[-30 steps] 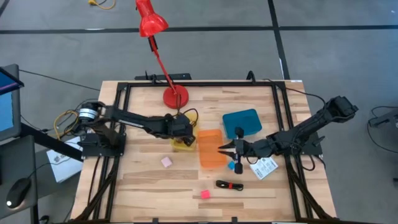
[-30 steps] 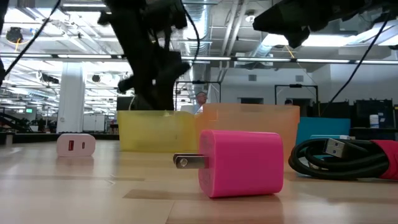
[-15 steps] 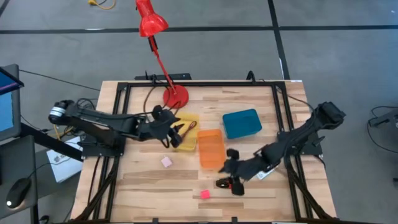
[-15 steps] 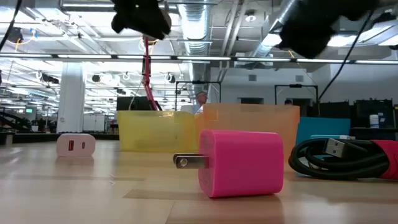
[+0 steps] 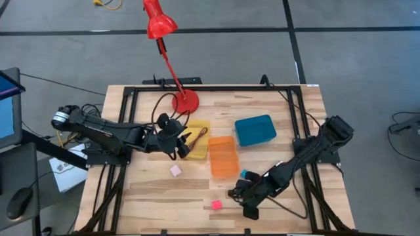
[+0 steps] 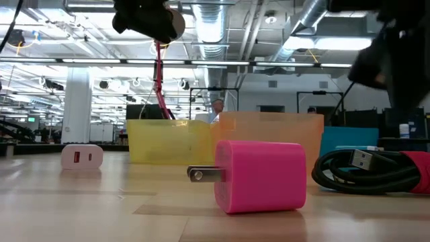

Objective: Pick and place items into bin
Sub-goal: Put the black charger cable into the yellow bin

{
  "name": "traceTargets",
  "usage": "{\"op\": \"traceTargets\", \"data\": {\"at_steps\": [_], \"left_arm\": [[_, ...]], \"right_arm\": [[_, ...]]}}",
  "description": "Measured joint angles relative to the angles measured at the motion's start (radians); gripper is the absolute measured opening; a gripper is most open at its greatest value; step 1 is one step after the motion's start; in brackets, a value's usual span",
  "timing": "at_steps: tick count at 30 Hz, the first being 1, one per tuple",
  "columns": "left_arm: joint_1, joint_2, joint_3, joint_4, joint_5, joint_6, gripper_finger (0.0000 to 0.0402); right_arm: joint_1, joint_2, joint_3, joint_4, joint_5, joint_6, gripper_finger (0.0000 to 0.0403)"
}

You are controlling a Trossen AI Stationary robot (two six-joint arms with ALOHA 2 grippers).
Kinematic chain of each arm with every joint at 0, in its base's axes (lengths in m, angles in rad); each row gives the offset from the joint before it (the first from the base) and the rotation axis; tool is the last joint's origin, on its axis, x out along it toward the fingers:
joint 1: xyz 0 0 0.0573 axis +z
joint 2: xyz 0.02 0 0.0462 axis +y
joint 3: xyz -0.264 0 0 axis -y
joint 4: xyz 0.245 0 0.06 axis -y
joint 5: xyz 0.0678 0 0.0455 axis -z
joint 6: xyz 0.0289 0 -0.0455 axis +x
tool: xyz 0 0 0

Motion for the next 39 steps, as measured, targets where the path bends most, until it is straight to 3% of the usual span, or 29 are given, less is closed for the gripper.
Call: {"op": "traceTargets", "data": {"at_steps": [7, 19, 30, 39], "left_arm": [[-0.005, 0.015, 0.0, -0.009, -0.001, 0.011, 0.0125], [-0.005, 0.016, 0.0, -0.035, -0.002, -0.003, 0.0125], [-0.005, 0.016, 0.0, -0.04, -0.015, 0.005, 0.0125], [-0.005, 0.012, 0.0, -0.037, -0.037, 0.036, 0.0125]], "right_arm": [[-0.026, 0.036, 0.025, -0.156, -0.018, -0.06, 0.0177], [-0.031, 0.082, 0.024, -0.121, -0.016, -0.076, 0.0198], [-0.036, 0.158, 0.032, -0.09, -0.045, -0.052, 0.0168], [-0.04, 0.096, 0.025, -0.054, -0.046, -0.051, 0.0098]]}}
